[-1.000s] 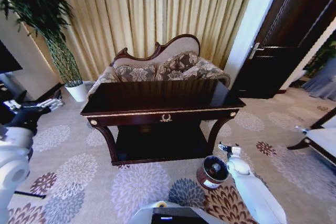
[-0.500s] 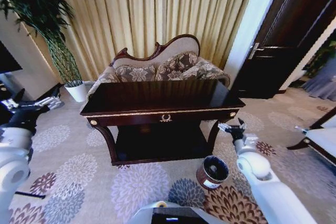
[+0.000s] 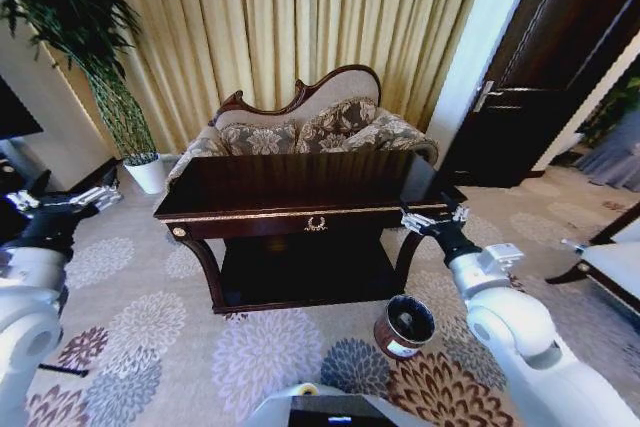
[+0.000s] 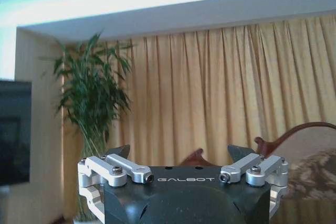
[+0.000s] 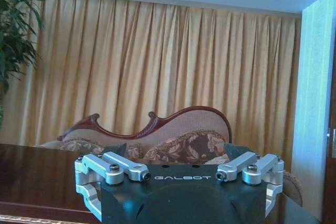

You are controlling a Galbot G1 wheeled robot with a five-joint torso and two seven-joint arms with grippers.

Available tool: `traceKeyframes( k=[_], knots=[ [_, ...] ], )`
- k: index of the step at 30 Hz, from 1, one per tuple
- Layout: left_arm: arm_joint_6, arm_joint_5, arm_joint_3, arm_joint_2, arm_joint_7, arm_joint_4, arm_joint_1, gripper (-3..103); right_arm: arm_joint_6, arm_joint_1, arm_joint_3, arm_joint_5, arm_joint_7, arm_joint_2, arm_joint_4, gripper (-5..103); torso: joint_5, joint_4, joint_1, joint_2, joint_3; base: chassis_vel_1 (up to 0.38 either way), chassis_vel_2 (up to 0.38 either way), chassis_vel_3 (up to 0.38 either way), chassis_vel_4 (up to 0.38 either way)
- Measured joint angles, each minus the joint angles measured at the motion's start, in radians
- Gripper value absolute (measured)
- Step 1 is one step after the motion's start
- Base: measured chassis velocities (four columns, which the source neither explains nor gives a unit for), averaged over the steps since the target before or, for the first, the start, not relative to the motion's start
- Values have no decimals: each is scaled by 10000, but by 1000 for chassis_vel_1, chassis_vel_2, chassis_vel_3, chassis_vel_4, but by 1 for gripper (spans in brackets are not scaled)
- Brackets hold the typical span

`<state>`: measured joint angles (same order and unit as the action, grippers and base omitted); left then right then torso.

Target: Move to the front of the table and place the trash on the table into the trash bin.

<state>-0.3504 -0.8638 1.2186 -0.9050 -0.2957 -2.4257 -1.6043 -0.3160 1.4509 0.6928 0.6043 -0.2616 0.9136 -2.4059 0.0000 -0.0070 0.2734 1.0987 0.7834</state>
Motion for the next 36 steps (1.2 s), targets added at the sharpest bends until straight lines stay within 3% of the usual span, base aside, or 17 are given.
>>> traceKeyframes(
  k=[1,3,9,15,36],
  knots=[
    [0,0,0,0,0,0,0,100,0,0,0,0,0,0,0,100,0,0,0,0,0,135,-137,-139,115],
    [-562,-865,64,-85,-16,-197,-63,100,-73,-113,7,186,-69,-177,-95,100,1,0,-2,1,-2,163,-153,-174,166],
    [-796,-1752,-308,5,-153,-329,31,100,-200,-353,49,643,-105,-413,-7,100,1,4,-7,2,-3,211,-214,-198,221],
    [-873,-1556,-464,-130,-187,-411,-98,100,-199,-317,-55,615,-99,-372,21,100,2,-5,-6,3,-3,172,-182,-192,162],
    [-714,-1004,-324,-167,-163,-603,-415,100,45,354,689,449,236,-73,95,100,0,0,-3,1,-2,182,-174,-179,184]
  ],
)
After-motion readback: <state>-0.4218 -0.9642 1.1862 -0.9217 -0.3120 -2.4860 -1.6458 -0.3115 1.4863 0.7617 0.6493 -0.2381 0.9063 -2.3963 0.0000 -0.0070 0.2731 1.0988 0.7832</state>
